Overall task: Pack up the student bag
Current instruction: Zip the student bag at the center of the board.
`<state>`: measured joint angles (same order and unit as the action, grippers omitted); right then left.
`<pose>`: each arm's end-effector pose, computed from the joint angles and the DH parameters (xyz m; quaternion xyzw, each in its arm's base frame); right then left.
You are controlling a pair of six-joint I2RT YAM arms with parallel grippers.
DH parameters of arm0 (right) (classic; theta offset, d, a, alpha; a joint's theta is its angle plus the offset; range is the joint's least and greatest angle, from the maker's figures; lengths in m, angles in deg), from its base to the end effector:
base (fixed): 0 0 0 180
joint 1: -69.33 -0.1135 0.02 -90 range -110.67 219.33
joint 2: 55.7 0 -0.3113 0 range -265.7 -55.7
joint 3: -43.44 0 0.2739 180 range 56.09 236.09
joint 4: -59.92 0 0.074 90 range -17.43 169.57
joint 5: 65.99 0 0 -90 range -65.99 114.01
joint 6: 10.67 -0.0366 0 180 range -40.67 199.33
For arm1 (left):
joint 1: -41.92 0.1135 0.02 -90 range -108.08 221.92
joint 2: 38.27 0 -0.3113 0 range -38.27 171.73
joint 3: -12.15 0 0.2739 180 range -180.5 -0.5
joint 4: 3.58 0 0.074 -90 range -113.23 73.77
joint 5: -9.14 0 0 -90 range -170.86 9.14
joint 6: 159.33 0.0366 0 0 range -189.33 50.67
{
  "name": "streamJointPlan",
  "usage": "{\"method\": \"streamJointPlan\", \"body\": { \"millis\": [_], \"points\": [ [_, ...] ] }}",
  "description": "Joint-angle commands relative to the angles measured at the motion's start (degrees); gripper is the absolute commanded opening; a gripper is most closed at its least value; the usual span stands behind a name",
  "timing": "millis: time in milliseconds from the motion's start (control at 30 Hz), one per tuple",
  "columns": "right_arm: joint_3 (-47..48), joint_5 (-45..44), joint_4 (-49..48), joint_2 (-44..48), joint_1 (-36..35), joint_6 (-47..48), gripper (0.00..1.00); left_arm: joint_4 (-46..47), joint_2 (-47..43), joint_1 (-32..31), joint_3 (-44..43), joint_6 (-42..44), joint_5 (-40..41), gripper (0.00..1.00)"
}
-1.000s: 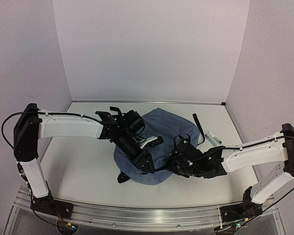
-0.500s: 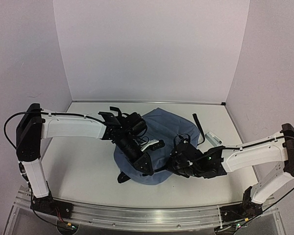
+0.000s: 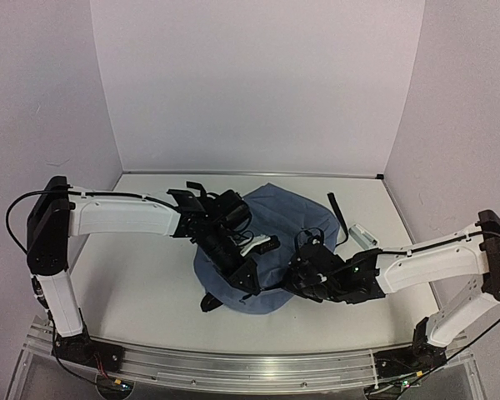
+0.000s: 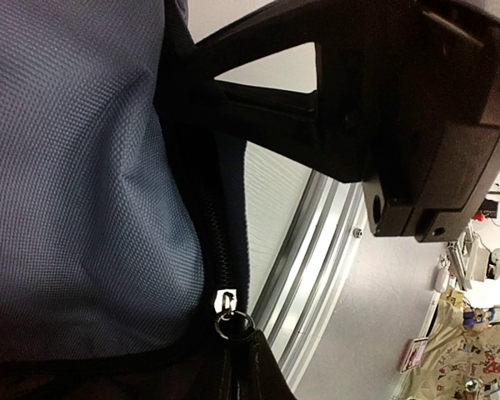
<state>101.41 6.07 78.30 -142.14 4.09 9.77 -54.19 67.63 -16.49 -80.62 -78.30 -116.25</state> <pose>0.1425 0.2821 0.2142 0.0919 0.9158 0.2796 0.2734 0.2009 -0.3671 0.2575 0.4507 0.8139 -0.3663 0.0159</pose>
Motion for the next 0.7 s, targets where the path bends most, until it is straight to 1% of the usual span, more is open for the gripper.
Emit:
{"method": "streamJointPlan", "body": {
  "millis": [0,67,167,300,367,433,533,667],
  "points": [
    [1.3,-4.1,4.4,-2.4,0.8,0.9,0.0,1.1,-2.9,0.6,-3.6,-1.6,1.8,0.0],
    [1.6,-4.2,4.8,-3.2,0.8,1.0,0.0,2.2,-3.4,1.4,-3.4,-2.8,1.1,0.0],
    [2.0,-4.2,5.2,-3.8,0.8,1.0,0.0,3.8,-3.7,3.0,-2.9,-4.3,-2.3,0.0],
    [2.3,-4.8,5.6,-3.8,0.8,1.0,0.0,4.4,-3.3,3.5,-2.6,-4.7,-5.7,0.0],
    [2.4,-5.0,5.9,-3.9,0.8,0.8,0.0,4.3,-3.5,3.7,-2.4,-4.7,-6.1,0.0],
    [2.3,-5.1,6.3,-4.0,0.8,0.5,0.0,3.8,-4.2,4.2,-2.0,-4.5,-4.9,0.0],
    [1.7,-6.0,7.5,-3.7,1.0,-0.8,0.0,1.8,-5.8,5.6,-0.8,-5.1,-0.8,0.0],
    [1.3,-8.2,9.6,-3.0,1.4,-1.7,0.0,-3.7,-6.3,5.9,0.0,-3.5,6.1,0.0]
  ]
}}
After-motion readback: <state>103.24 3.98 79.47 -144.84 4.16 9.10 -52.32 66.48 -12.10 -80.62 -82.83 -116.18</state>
